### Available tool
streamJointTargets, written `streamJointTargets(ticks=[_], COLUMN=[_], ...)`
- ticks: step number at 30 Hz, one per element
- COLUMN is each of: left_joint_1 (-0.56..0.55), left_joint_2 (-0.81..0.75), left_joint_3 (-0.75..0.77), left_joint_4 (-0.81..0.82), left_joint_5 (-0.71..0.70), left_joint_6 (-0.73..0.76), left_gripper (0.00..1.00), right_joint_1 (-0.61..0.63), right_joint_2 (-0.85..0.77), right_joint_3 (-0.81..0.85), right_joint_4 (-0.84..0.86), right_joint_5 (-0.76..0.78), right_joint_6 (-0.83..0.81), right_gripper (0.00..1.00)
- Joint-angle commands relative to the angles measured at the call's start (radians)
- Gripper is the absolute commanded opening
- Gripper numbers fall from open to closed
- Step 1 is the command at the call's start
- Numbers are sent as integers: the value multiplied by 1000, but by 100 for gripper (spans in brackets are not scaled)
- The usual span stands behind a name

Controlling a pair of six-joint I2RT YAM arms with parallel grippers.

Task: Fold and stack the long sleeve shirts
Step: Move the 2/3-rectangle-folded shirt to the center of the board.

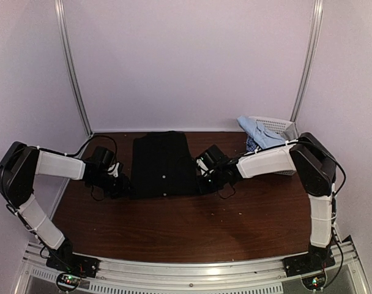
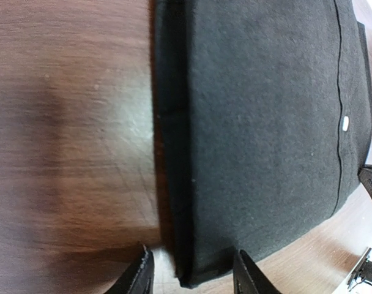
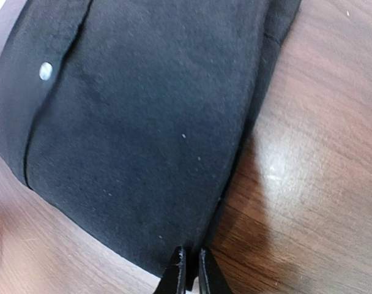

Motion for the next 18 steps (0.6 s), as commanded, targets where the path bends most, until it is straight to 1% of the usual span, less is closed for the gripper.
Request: streamJointTargets(ticks=[1, 4, 12, 18], left_joint_1=[-20, -27, -43, -45], left_joint_2=[-15, -11, -6, -27], left_joint_3=[-24, -24, -31, -43], left_joint_4=[10, 12, -3, -30], left_joint_5=[8, 5, -11, -29], left_joint_6=[-20, -25, -44, -41], left_gripper=[45, 44, 38, 37], right_joint_1=[12, 15, 14, 14], right_joint_2=[-10, -13, -53, -45], right_joint_3=[-28, -37, -49, -34], right_joint_4=[12, 13, 18, 33], right_joint_5=[23, 24, 16, -13], right_joint_6=[10, 14, 33, 52], right_gripper=[11, 13, 21, 24])
